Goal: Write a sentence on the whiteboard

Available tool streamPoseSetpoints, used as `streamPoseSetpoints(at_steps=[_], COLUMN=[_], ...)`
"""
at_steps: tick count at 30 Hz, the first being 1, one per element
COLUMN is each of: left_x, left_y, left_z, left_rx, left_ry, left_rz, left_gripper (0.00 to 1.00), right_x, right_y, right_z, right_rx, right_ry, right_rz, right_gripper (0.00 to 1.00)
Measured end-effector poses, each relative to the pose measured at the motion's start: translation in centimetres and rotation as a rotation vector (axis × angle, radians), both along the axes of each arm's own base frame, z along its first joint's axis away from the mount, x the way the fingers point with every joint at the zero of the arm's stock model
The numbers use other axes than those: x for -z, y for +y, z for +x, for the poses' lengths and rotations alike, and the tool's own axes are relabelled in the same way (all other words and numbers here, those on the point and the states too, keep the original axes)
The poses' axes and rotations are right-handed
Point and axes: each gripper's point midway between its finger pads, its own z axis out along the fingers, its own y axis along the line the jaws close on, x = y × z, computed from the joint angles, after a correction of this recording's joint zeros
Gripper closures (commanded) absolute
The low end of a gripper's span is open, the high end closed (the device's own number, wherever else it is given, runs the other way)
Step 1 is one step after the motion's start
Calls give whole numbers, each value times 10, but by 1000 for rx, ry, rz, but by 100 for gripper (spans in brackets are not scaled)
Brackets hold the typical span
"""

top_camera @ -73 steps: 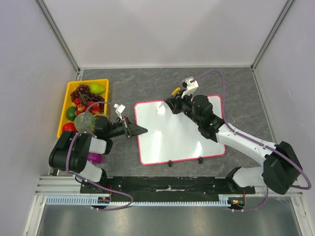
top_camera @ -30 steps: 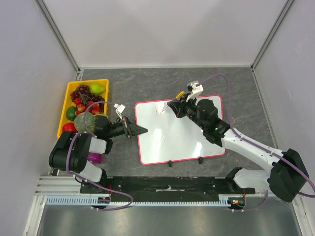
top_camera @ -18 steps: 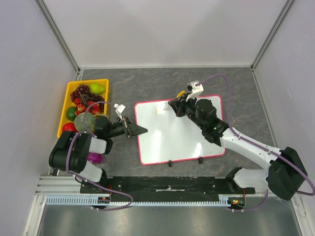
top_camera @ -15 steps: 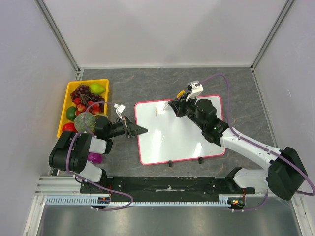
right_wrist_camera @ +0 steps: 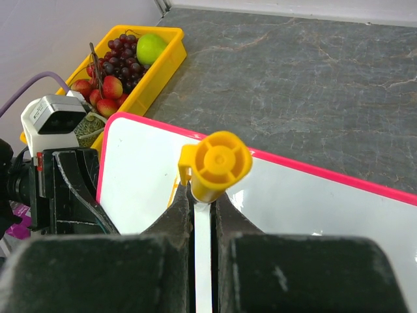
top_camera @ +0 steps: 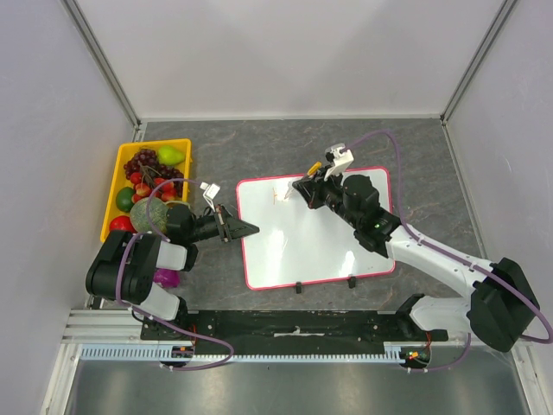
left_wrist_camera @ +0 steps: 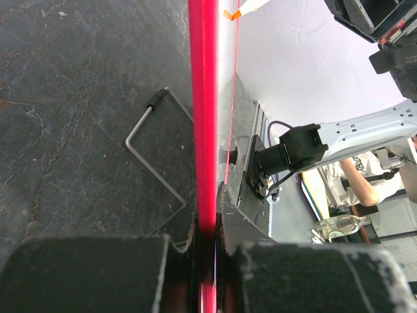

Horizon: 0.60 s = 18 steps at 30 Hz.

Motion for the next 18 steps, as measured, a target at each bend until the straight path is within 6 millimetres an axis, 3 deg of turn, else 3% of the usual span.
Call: streamPoseSetpoints(at_steps=[18], left_x=[0], left_y=[0], left_z=[0], left_rx=[-2], left_ry=[3], left_rz=[1], left_gripper=[98], right_x=[5], right_y=[-10], right_z=[-3], right_rx=[30], right_ry=[4], right_rz=[-19], right_gripper=[100])
